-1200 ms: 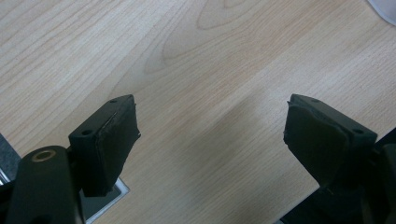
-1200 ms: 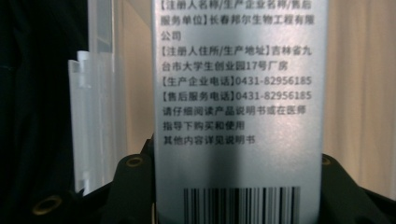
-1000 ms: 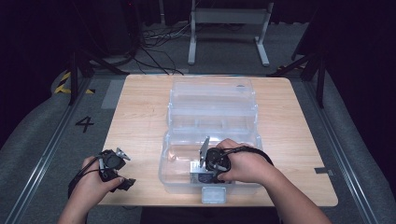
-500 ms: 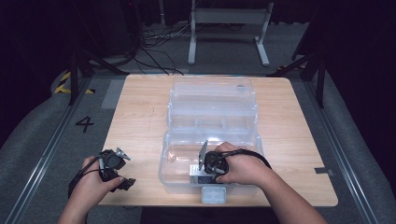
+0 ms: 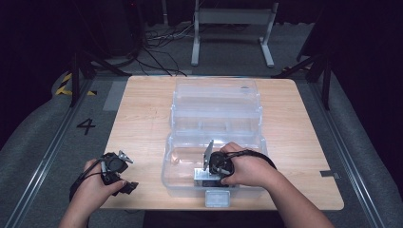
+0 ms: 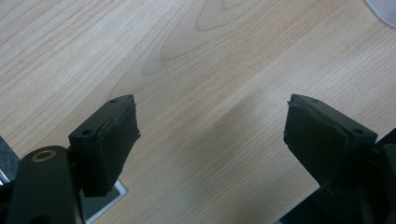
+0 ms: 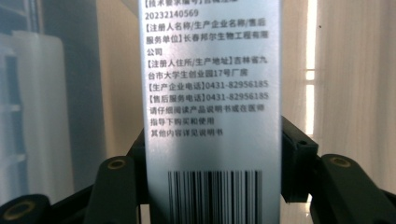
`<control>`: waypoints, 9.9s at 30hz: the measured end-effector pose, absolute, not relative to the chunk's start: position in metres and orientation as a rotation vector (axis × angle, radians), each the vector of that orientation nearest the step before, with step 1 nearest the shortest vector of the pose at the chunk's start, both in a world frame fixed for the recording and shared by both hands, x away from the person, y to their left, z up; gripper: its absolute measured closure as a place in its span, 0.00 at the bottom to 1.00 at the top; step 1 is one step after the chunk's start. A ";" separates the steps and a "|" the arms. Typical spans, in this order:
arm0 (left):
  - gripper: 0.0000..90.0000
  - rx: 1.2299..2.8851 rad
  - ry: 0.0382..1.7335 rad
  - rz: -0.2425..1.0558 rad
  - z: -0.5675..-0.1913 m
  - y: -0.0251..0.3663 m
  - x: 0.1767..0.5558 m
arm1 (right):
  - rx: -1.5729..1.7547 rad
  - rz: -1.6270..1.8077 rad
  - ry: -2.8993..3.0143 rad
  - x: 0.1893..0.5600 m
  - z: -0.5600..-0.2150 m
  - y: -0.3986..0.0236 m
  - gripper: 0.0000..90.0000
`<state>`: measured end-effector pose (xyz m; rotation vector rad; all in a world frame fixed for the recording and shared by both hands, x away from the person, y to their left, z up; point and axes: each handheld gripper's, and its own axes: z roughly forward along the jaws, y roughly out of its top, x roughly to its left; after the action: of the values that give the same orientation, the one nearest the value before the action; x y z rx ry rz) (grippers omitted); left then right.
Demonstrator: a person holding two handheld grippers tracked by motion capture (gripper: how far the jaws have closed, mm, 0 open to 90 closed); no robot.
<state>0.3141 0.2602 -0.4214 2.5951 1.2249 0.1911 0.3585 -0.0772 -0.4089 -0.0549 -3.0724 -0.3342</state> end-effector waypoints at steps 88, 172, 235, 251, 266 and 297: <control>0.47 2.517 1.023 0.212 -0.404 0.229 0.356 | -0.032 -0.093 -3.101 0.311 -0.425 -0.147 0.97; 0.67 2.690 0.336 0.210 -0.298 0.045 0.471 | -0.043 -0.146 -3.093 0.311 -0.426 -0.148 0.97; 0.99 2.801 0.134 0.303 -0.270 0.065 0.435 | -0.338 -0.178 -3.063 0.319 -0.426 -0.148 0.94; 0.99 2.811 0.128 0.303 -0.268 0.056 0.441 | -0.300 -0.085 -3.119 0.316 -0.427 -0.138 0.95; 0.99 2.786 0.026 0.346 -0.262 0.058 0.408 | -0.411 -0.121 -3.098 0.319 -0.427 -0.138 0.94; 0.99 2.726 -0.004 0.291 -0.269 0.073 0.376 | -0.440 -0.105 -3.097 0.316 -0.426 -0.138 0.94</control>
<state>0.3761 0.0729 -0.2687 2.7263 -0.0039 0.2905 0.3158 -0.1380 -0.4264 -0.4404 -3.0974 -0.1054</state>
